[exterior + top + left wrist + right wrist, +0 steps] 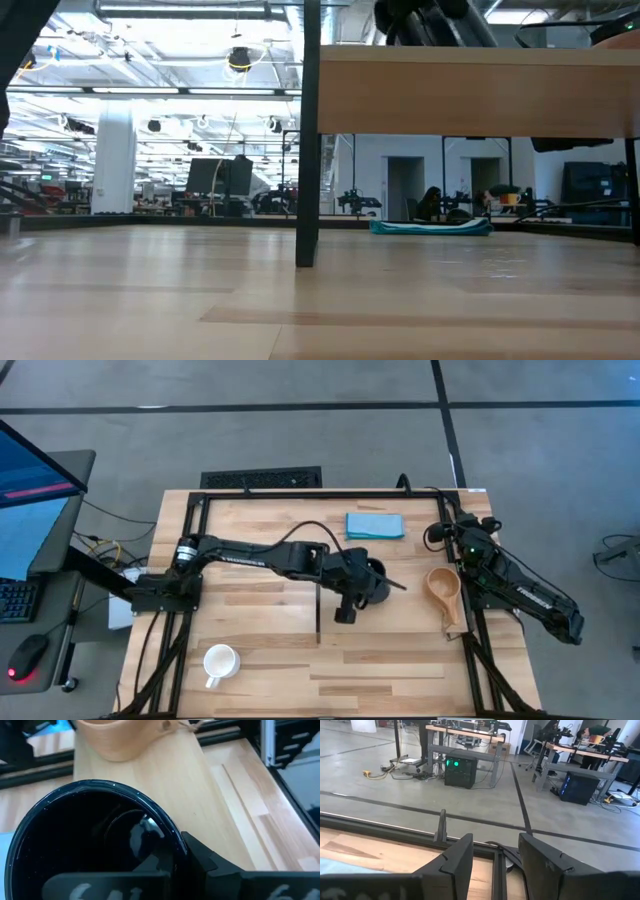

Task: Stack small to large cups/mugs on shelf
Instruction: Put the black mug on the shelf

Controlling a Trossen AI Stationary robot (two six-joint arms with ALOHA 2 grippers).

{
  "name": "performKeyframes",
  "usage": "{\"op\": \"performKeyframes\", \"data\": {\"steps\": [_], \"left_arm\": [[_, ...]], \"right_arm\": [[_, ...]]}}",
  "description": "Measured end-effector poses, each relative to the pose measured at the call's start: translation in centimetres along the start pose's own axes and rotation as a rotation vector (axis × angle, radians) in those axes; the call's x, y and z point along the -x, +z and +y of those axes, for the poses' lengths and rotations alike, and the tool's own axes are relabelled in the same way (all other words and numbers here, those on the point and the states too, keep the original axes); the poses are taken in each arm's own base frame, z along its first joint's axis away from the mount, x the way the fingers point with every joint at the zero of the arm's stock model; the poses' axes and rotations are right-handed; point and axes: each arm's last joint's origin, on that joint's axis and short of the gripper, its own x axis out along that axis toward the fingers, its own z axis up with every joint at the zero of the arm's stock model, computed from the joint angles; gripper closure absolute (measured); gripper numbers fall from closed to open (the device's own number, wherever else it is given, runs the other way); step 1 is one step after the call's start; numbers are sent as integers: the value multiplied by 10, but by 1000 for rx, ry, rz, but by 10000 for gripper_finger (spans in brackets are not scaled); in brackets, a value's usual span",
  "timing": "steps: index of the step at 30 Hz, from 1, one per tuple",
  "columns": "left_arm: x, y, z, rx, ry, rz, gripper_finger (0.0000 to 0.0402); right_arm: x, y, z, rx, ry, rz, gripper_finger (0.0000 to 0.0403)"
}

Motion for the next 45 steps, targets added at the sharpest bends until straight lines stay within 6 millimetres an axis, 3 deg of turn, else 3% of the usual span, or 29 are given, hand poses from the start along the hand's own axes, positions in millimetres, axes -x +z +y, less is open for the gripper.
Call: {"op": "performKeyframes", "data": {"steps": [15, 45], "left_arm": [[0, 5, -15, 19, -3, -17, 398], [0, 6, -14, 7, -16, -21, 376]], "right_arm": [[0, 0, 0, 0, 2, -1, 221], [0, 0, 0, 0, 2, -1, 221]]}}
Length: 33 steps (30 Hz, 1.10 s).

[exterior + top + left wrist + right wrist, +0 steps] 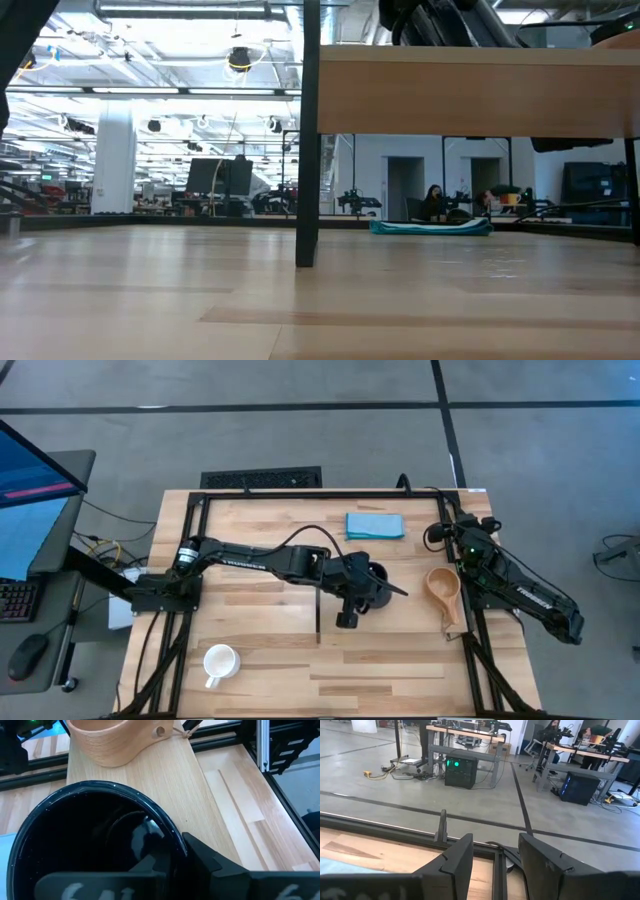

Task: Stack small to large cups/mugs on shelf
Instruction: Put the black mug on the shelf

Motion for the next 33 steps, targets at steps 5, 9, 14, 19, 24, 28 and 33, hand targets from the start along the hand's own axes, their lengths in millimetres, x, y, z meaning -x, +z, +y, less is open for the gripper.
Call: {"op": "performKeyframes", "data": {"steps": [5, 9, 14, 19, 24, 28, 33], "left_arm": [[0, 0, 0, -3, 0, -2, 375], [0, 0, 0, -3, 0, -1, 374], [0, 0, 0, -3, 0, -1, 374], [0, 0, 0, -16, 0, 1, 374], [0, 0, 0, -19, 0, 0, 372], [0, 0, 0, -12, 0, -3, 354], [0, 0, 0, -6, 0, -3, 315]], "right_arm": [[0, 0, 0, 0, 0, 0, 221], [0, 0, 0, 0, 0, 0, 221], [0, 0, 0, 0, 0, 0, 221], [0, 0, 0, 1, 0, 0, 221], [0, 0, 0, 0, 0, 0, 221], [0, 0, 0, 0, 0, 0, 221], [0, 0, 0, 1, 0, 0, 221]]}}
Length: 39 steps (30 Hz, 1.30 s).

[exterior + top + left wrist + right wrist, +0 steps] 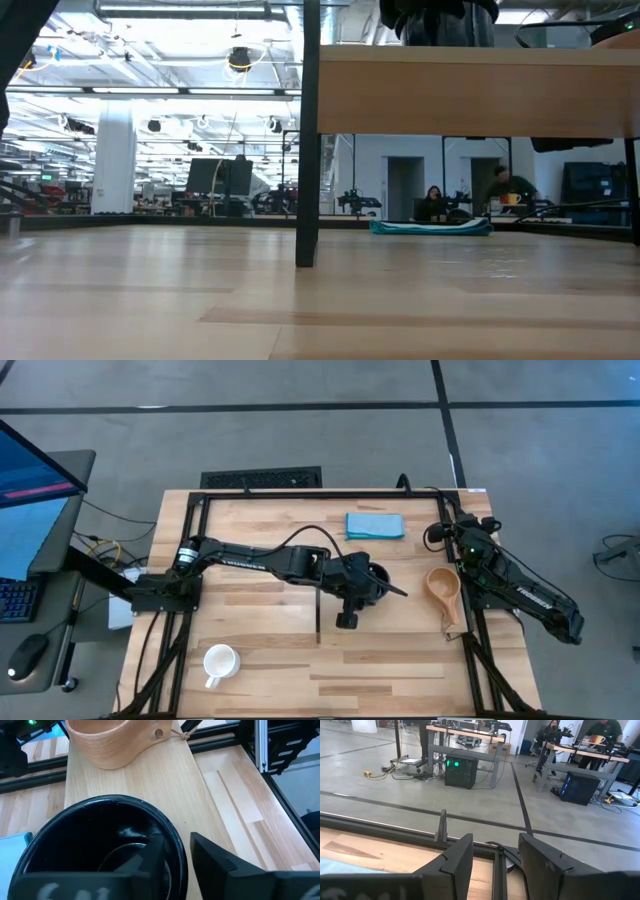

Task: Stack small to large cups/mugs on shelf
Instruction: Put the black mug on the shelf

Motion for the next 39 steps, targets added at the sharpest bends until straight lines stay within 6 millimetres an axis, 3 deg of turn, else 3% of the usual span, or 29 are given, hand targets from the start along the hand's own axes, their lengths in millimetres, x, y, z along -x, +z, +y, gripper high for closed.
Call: {"op": "performKeyframes", "data": {"steps": [7, 15, 23, 26, 32, 36, 39], "left_arm": [[0, 0, 0, 2, 5, 0, 279], [0, 5, 6, -63, 51, -49, 271], [24, 14, 46, -37, 66, -68, 271], [49, 22, 62, -53, 107, -128, 271], [120, 34, 82, -66, 236, -219, 271], [158, 33, 83, -70, 295, -210, 271], [174, 28, 81, -69, 303, -242, 271]], "right_arm": [[0, 0, 0, 0, 0, 0, 221], [0, 0, 0, 1, 0, -3, 221], [0, 1, 0, 0, -4, -8, 221], [0, 1, 0, -1, -4, -9, 221], [0, 1, 0, -2, -4, -10, 221], [0, 2, 0, -10, -4, -17, 221], [4, 11, -3, -34, 5, -41, 221]]}}
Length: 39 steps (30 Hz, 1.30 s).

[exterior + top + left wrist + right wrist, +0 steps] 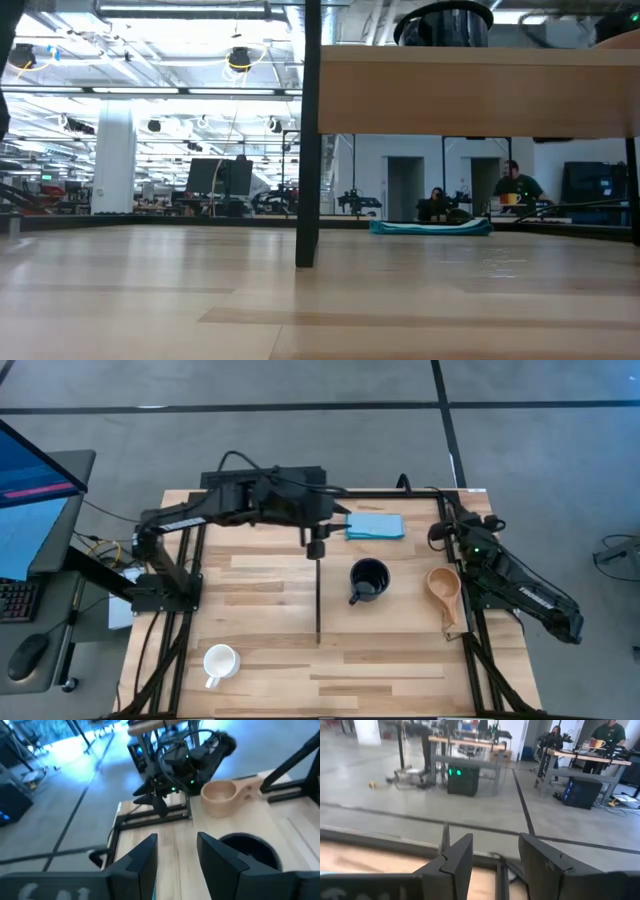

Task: Stack small to large cups/mugs on shelf
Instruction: Put the black mug on the shelf

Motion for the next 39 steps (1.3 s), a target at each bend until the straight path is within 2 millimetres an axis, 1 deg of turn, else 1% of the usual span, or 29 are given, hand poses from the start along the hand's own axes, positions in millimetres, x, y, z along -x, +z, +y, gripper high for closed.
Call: {"op": "performKeyframes", "data": {"steps": [2, 4, 6, 9, 11, 14, 17, 20, 23, 25, 27, 33, 36, 39], "left_arm": [[9, -7, 0, -2, -7, -31, 271], [20, -18, 1, 1, 20, -69, 271], [36, -35, 3, 22, 60, -101, 271], [64, -64, 2, 60, 100, -141, 271], [78, -85, -5, 78, 115, -191, 271], [97, -118, -16, 93, 121, -251, 271], [108, -151, -26, 128, 128, -291, 271], [113, -181, -36, 161, 127, -299, 271], [115, -208, -43, 192, 146, -284, 271], [117, -221, -46, 202, 175, -294, 271], [120, -230, -49, 207, 196, -308, 271], [123, -246, -54, 230, 193, -312, 271], [122, -253, -56, 248, 192, -296, 271], [121, -260, -58, 256, 195, -305, 271]], "right_arm": [[3, 10, -3, -25, 5, -24, 221], [7, 21, -7, -50, 14, -50, 221], [11, 30, -9, -74, 38, -74, 221], [15, 39, -9, -105, 127, -112, 221], [17, 45, -7, -144, 217, -160, 221], [23, 59, -3, -243, 416, -284, 221], [31, 72, -2, -284, 606, -423, 221], [40, 84, -4, -286, 747, -455, 221], [47, 99, -7, -267, 839, -396, 221], [50, 110, -6, -218, 877, -347, 221], [52, 123, -3, -176, 907, -309, 221], [56, 170, 10, -48, 976, -221, 221], [56, 186, 23, 37, 1007, -89, 221], [56, 197, 39, 128, 1029, 46, 221]]}}
